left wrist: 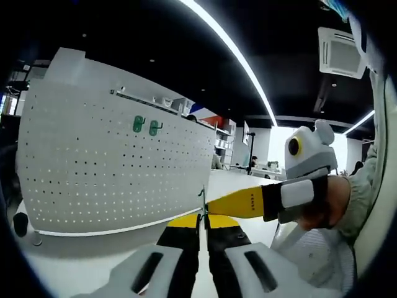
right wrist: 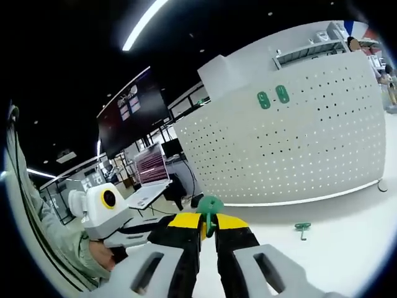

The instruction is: Insert the hook assembly into the mounting plate slot until the hook locks in place.

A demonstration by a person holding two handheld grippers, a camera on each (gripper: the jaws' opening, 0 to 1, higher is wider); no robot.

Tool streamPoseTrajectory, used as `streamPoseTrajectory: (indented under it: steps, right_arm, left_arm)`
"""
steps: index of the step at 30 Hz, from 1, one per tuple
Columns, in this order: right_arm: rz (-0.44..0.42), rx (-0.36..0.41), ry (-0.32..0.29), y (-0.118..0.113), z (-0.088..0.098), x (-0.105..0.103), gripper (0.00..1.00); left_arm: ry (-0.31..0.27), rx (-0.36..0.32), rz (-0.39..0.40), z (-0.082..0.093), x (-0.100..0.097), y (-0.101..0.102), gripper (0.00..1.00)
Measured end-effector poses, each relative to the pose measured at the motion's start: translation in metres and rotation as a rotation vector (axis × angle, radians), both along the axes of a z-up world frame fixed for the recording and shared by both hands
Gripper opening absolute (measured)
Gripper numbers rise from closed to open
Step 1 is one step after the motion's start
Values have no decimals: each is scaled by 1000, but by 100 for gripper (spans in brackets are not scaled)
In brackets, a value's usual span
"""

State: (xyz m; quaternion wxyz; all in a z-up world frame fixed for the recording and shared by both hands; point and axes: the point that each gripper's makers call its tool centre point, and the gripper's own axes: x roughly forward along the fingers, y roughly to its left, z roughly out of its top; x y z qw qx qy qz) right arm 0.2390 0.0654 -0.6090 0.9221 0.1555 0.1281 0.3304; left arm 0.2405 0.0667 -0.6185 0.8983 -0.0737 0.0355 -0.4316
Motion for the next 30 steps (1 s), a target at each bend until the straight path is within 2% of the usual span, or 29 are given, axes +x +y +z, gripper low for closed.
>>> streamPoseTrajectory:
  steps: [4, 9, 17, 30]
  right_arm:
    - [0, -4, -1, 0, -1, 1, 2]
    - [7, -62, -46, 3, 0, -1, 1]
    - [7, -99, -68, 1, -1, -2, 1]
    - [6, -108, -70, 1, -3, -3, 1]
  left_arm:
    - [-11, 15, 1, -1, 1, 0, 3]
    - [-18, 31, 0, -2, 1, -2, 3]
    - [-17, 40, -4, -4, 1, -4, 4]
    - [-17, 86, -10, -9, -1, -7, 5]
